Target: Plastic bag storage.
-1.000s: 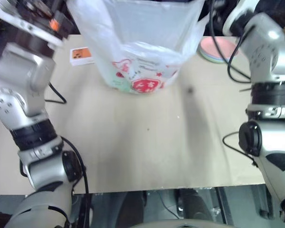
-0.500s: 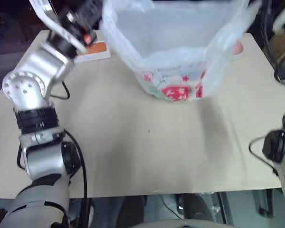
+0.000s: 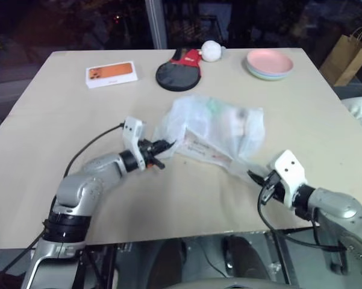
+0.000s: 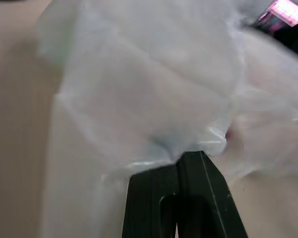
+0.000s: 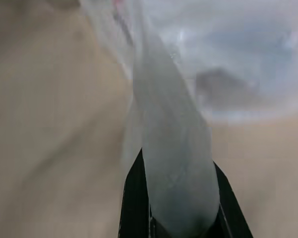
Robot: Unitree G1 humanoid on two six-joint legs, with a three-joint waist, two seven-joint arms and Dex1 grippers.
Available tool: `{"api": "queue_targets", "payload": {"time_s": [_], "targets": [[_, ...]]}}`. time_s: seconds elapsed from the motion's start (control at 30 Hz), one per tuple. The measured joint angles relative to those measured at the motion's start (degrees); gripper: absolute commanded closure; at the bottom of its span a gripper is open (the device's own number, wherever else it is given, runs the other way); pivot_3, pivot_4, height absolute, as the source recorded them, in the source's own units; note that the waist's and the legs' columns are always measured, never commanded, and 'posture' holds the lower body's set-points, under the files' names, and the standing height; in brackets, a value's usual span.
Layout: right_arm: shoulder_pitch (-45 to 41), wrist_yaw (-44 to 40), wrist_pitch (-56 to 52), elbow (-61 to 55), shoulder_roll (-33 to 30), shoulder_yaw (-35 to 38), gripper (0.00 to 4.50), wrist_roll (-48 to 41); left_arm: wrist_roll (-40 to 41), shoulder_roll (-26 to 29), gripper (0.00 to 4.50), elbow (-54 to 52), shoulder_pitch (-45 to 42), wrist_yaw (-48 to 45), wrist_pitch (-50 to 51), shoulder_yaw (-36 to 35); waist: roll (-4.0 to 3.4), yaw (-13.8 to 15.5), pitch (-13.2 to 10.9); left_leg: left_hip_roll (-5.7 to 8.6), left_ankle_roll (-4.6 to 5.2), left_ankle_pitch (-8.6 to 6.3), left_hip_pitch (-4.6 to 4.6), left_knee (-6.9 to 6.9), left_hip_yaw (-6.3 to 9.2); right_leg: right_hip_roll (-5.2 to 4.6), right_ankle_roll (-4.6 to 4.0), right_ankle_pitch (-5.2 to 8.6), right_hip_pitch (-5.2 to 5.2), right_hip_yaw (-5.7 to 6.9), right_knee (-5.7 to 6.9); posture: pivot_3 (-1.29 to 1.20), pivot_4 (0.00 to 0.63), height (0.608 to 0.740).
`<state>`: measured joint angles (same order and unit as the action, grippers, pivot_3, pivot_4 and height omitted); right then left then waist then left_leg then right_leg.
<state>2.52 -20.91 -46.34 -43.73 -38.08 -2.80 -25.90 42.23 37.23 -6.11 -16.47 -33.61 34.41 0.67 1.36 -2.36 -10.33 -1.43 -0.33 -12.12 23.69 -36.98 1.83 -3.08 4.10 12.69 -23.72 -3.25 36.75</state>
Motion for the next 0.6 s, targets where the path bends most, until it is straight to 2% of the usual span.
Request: {"api": "queue_targets", "payload": {"time_s": [0.07,0.1,0.13,0.23,0.33,0.4,0.5,0.6], "targets": [[0.1,-0.3,3.3,0.5,0.1,-0.1,4.50,2.1,-1.6,0.2,4.48,-0.1,1.3,-1.9,-1.1,-0.2,0.00,0.1,0.0,-0.03,0.00,0.00,0.06,-0.08,0.05,0.03,0.01,-0.01,-0.01,0.05,0.01,0.00,0.150,0.740],[0.5,-0.9,5.5,0.5,0.2,0.2,3.94,2.9,-1.5,0.3,3.96,-0.6,2.2,-3.5,-1.7,-1.3,0.01,0.2,0.0,-0.05,0.00,0.00,0.10,-0.08,0.06,0.05,0.01,0.00,-0.01,0.07,0.00,0.00,0.150,0.740],[0.8,-1.5,6.7,0.5,0.5,1.0,3.64,2.8,-1.4,0.3,3.64,-1.5,2.8,-4.4,-2.2,-2.6,0.01,0.3,0.0,-0.06,0.00,-0.01,0.12,-0.07,0.06,0.06,-0.01,0.00,-0.02,0.08,0.00,0.00,0.150,0.740],[2.5,-3.3,8.3,0.0,1.3,3.4,2.20,1.6,-1.3,0.5,2.29,-4.1,4.9,-5.7,-3.8,-6.3,0.01,0.6,0.0,-0.04,0.01,-0.03,0.16,0.00,0.06,0.06,-0.07,-0.01,-0.02,0.06,-0.02,0.00,0.150,0.740],[9.1,-6.4,9.2,-2.8,0.3,8.5,0.65,-0.5,-2.2,1.0,0.78,-7.6,10.5,-7.3,-6.4,-9.6,0.01,0.9,0.0,-0.01,0.04,-0.06,0.18,0.15,0.03,0.03,-0.14,-0.03,-0.04,0.02,-0.10,0.00,0.150,0.740],[17.3,-9.7,9.7,-5.7,-1.1,16.3,0.00,-2.4,-2.3,1.8,0.03,-8.9,16.4,-8.0,-7.2,-13.7,0.04,1.2,0.0,-0.02,0.08,-0.10,0.13,0.24,0.02,0.03,-0.09,0.00,-0.03,0.02,-0.12,0.00,0.150,0.740],[25.5,-14.2,10.7,-7.5,-2.0,25.4,0.00,-4.4,-3.4,2.9,0.03,-9.0,21.6,-8.6,-7.9,-18.2,0.04,1.5,0.0,-0.07,0.08,-0.11,0.09,0.24,0.02,0.05,-0.01,0.20,-0.04,0.05,-0.13,0.00,0.150,0.740],[30.5,-17.2,12.9,-7.9,-1.9,30.9,0.00,-4.6,-4.5,3.5,0.03,-8.8,24.6,-8.9,-7.9,-20.6,0.10,1.6,0.1,-0.12,0.07,-0.12,0.03,0.12,0.00,0.03,0.04,0.20,0.00,0.08,-0.12,0.00,0.150,0.740]]}}
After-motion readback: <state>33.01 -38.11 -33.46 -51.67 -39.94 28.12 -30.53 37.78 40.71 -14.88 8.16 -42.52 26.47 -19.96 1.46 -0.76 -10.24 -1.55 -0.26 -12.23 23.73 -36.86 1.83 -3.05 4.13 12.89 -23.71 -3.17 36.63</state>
